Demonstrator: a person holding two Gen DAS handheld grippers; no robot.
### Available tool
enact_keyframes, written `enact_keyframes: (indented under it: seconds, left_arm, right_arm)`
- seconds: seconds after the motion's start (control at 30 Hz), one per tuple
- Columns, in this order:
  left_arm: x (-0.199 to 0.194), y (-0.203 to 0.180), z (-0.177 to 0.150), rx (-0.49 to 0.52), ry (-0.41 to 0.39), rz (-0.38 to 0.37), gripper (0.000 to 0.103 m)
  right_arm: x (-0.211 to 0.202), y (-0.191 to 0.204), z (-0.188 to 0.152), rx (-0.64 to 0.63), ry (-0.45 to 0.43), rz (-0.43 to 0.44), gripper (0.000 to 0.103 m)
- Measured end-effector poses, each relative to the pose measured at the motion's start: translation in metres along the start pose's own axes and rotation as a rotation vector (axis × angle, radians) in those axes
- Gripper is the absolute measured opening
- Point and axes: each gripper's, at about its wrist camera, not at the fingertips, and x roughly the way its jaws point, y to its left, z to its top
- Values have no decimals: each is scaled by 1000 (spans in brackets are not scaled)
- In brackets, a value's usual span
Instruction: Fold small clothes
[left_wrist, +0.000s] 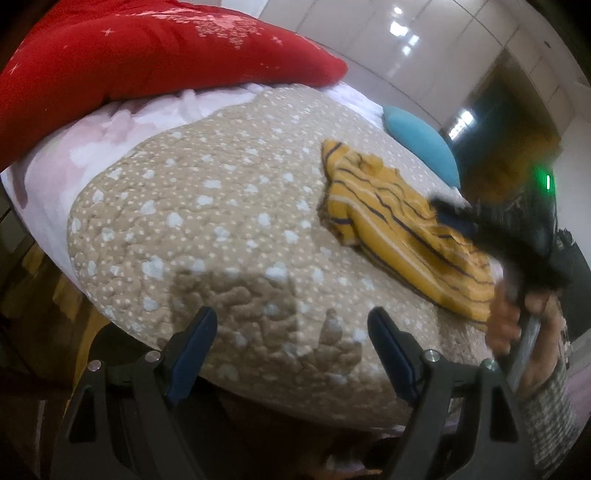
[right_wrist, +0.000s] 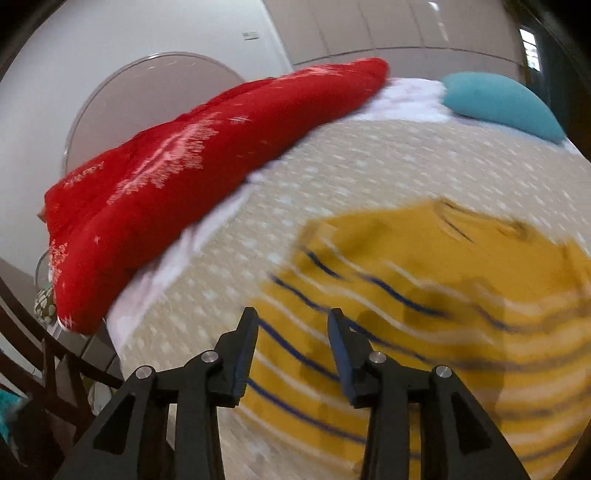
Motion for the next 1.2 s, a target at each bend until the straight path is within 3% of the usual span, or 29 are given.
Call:
enact_keyframes:
  seconds: [0.13,0.27,0.3,0.37,0.4,0.43,0.53,0.83,1.0,1.2]
  left_arm:
    - [-1,-19,-3,51,4,6,83]
    - [2,-35,-5,85,18,14,83]
    - [4,-39,-6,94,27,15,83]
    - [8,-48,-7,109,42,16,83]
    - [10,-53,-8,119,52,16,83]
    - [11,-59,-9,132,60,16,83]
    - [12,-74,-11,171,64,9,83]
    - [5,-111,-17,251,70,10,83]
    - [8,-126,-20,281,81,17,83]
    - [8,-132,-20,285,87,18,83]
  right_arm:
    - [-29,-93,-42,204,6,-113,43]
    - [-82,-180,-88,429,-104,-179,31]
    - [-91,-194,-97,475,-130,-156,21]
    - [-109,-216,-116,576,-174,-103,21]
    - [-117,-219,-122,594,-201,-95,23]
    - [-125,-219,-126,594,-218,-145,24]
    - [-141,-214,-131,587,-260,-210,38]
    - [-169,-182,-142,486,-344,-285,40]
    - [-164,-166,-146,389,-330,-360,42]
    - [-161,-163,-149,372,-314,-361,46]
